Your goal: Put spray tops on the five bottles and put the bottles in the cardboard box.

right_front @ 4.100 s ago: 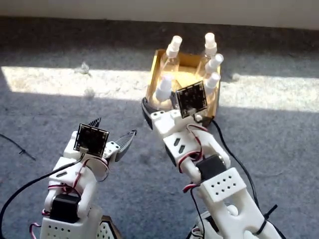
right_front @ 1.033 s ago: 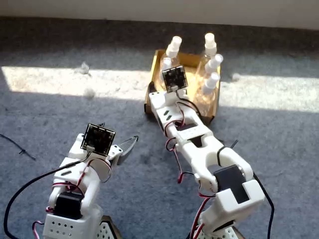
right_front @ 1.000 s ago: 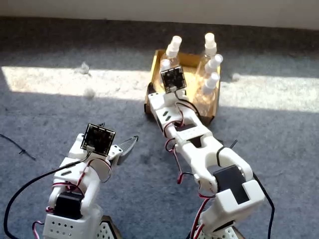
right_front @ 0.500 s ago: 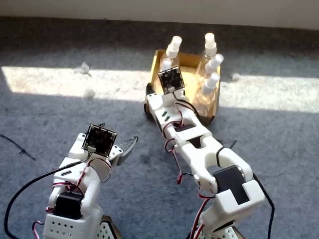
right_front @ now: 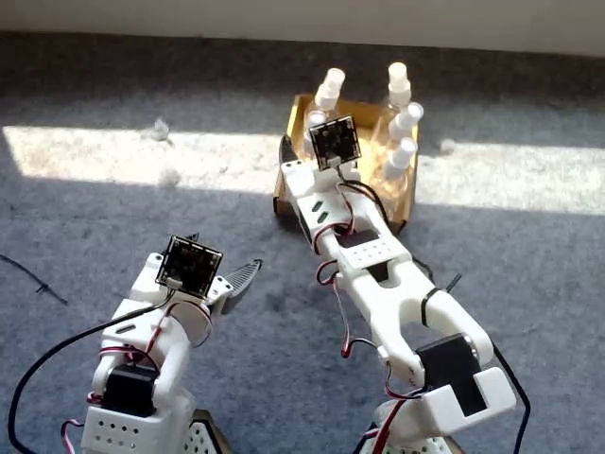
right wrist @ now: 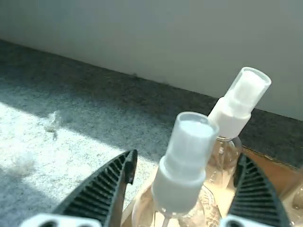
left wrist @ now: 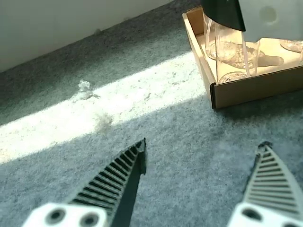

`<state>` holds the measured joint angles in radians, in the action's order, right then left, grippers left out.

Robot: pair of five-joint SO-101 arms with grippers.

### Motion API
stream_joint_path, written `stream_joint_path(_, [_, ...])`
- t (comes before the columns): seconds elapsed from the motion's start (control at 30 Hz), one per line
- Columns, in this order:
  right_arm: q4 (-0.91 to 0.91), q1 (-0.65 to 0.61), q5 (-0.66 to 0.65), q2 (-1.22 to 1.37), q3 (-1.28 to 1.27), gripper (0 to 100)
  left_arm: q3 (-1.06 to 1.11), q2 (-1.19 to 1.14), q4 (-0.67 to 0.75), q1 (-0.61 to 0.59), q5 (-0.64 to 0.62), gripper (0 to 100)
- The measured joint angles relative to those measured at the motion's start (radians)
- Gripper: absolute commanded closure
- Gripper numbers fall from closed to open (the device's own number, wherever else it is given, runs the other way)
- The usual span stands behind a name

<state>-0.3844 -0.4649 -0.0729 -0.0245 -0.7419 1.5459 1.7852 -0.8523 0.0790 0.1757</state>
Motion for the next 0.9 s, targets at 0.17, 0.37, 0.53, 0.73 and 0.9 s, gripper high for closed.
stream_joint_path(0.17, [0.0, 0.0, 0.0, 0.0, 0.0, 72.1, 0.0, 0.0, 0.0, 0.0, 0.0, 67])
stream_joint_path(0.37, [0.0, 0.0, -0.035, -0.051, 0.002, 72.1, 0.0, 0.0, 0.0, 0.0, 0.0, 67])
stream_joint_path(0.53, [0.115, 0.003, -0.054, -0.146, 0.037, 72.1, 0.0, 0.0, 0.0, 0.0, 0.0, 67])
stream_joint_path(0.73, [0.275, 0.017, -0.055, -0.233, 0.18, 72.3, 0.015, -0.002, 0.0, 0.0, 0.0, 67])
stream_joint_path(0.9, [0.497, 0.054, -0.055, -0.4, 0.298, 72.4, 0.017, -0.002, 0.0, 0.0, 0.0, 67])
